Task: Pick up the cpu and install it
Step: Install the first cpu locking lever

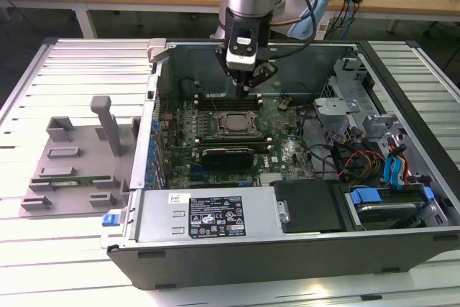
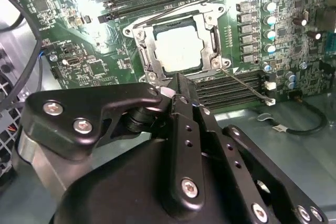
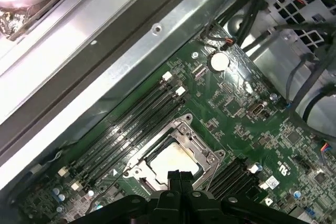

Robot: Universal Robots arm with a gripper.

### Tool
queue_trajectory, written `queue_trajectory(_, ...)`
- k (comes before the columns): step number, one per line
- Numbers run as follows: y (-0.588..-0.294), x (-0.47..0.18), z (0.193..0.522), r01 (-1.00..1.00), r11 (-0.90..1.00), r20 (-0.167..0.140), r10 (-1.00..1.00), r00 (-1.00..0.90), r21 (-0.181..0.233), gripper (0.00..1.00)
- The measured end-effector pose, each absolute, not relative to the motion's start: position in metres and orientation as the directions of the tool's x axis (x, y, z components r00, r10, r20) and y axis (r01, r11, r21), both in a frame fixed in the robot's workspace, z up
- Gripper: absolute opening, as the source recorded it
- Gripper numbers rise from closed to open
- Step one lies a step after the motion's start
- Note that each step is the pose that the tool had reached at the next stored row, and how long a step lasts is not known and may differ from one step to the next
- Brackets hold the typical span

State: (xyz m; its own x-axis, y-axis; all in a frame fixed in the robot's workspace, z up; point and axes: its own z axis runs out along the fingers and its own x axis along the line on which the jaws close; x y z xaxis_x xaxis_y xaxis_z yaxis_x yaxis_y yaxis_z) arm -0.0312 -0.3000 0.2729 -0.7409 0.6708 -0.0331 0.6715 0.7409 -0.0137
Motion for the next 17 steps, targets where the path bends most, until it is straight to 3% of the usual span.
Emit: queue_trajectory(17,-0.3,-0.0312,0.2729,0.514,0.857,-0.033,0.514,-0.857,-0.014,0.11)
